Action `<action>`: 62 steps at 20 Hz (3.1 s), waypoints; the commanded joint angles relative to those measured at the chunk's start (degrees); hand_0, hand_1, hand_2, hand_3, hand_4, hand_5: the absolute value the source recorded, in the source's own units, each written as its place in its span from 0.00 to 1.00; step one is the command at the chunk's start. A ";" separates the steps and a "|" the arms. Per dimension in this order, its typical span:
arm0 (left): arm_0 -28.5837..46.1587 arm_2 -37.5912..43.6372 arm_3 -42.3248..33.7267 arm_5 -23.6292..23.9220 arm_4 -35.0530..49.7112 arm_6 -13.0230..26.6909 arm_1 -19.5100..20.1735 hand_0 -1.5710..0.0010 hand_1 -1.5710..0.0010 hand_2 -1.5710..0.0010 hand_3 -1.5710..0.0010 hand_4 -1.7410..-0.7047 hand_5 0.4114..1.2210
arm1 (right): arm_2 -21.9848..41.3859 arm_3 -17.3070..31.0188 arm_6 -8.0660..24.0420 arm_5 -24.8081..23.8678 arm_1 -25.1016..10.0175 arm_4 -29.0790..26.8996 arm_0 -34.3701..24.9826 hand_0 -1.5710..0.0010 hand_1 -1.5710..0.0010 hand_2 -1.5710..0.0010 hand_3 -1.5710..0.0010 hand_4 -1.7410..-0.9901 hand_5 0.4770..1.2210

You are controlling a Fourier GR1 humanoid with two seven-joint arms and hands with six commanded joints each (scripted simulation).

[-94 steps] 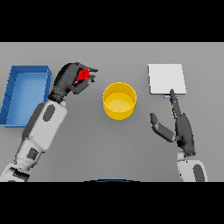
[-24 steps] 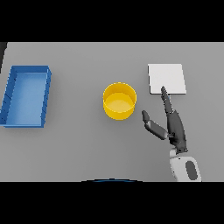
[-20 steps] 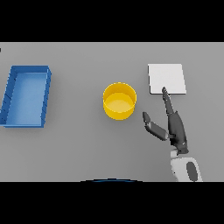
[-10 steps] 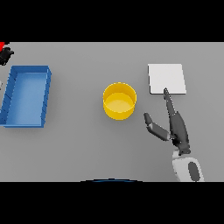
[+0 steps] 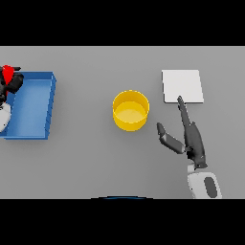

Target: Pick up the red beaker and tilt it to pour out 1 green nut into yellow bowl. Pick up the yellow bowl and place it on the metallic measuring scale.

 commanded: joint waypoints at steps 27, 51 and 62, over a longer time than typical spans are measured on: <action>3.80 -5.32 -4.32 -5.12 -3.55 -4.60 2.58 0.99 0.99 0.99 0.99 0.97 0.32 | 7.15 3.38 5.26 12.65 -14.76 11.91 -13.46 1.00 1.00 1.00 1.00 0.82 0.26; 4.51 -5.08 -3.66 -5.50 -3.25 -4.80 4.19 1.00 1.00 1.00 1.00 0.96 0.35 | 30.54 29.32 -3.18 29.42 -17.10 33.21 -44.64 1.00 1.00 1.00 1.00 0.64 0.34; 3.95 -4.88 -3.11 -5.99 -3.12 -4.68 4.34 1.00 1.00 1.00 1.00 0.96 0.36 | 30.64 34.80 -0.38 35.23 -14.76 31.93 -46.61 0.98 0.98 0.95 0.91 0.58 0.44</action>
